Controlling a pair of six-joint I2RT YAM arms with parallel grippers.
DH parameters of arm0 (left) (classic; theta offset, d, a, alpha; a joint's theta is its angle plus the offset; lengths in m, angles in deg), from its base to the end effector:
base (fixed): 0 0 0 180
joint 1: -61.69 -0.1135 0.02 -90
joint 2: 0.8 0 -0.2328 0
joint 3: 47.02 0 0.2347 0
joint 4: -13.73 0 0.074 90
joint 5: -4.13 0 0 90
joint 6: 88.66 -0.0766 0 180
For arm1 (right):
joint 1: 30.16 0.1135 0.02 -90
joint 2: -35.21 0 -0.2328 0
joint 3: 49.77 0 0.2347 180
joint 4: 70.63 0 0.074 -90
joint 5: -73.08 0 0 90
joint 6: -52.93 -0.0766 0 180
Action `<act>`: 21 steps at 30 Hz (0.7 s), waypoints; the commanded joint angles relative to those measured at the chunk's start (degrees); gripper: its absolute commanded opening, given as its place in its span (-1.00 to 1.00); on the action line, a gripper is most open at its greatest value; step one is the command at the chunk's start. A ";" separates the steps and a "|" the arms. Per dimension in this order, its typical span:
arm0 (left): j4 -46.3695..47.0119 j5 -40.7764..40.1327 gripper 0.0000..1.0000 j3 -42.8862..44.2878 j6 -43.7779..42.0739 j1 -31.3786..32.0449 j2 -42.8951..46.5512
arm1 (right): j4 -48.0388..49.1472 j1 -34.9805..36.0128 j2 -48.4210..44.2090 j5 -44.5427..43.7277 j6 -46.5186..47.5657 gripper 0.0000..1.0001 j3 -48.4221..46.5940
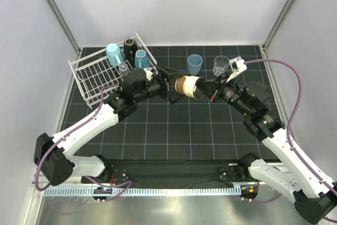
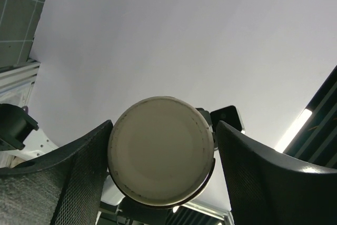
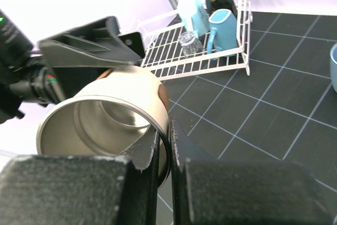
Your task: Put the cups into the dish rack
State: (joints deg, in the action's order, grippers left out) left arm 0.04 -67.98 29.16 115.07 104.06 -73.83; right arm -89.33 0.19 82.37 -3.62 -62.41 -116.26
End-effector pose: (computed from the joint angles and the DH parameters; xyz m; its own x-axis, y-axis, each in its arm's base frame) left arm 0.2286 -0.2403 0.3222 -0.7370 -0.5069 0.4471 -0.4716 -0.0882 -0.8774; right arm 0.1911 0.1323 0.3635 -0.2868 0.3147 -0.9048 -0.6279 0.6516 0.4257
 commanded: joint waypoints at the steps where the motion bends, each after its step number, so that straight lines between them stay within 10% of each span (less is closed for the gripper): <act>1: 6.35 0.13 0.53 3.58 7.91 0.35 1.40 | 0.45 0.59 -0.49 -3.98 -1.28 -0.92 0.97; 15: 7.75 0.21 0.54 5.08 8.35 0.34 0.53 | 1.68 2.43 0.39 -7.85 -1.90 -0.92 1.76; 21: 11.35 -0.14 -0.07 4.21 9.14 0.52 -0.18 | 1.95 3.23 0.83 -7.94 -1.82 -0.77 1.85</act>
State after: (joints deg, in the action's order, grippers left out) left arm 2.12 -68.42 30.64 115.25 104.03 -74.75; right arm -87.16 2.42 82.50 -11.40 -64.60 -115.15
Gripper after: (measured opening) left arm 0.619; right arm 0.095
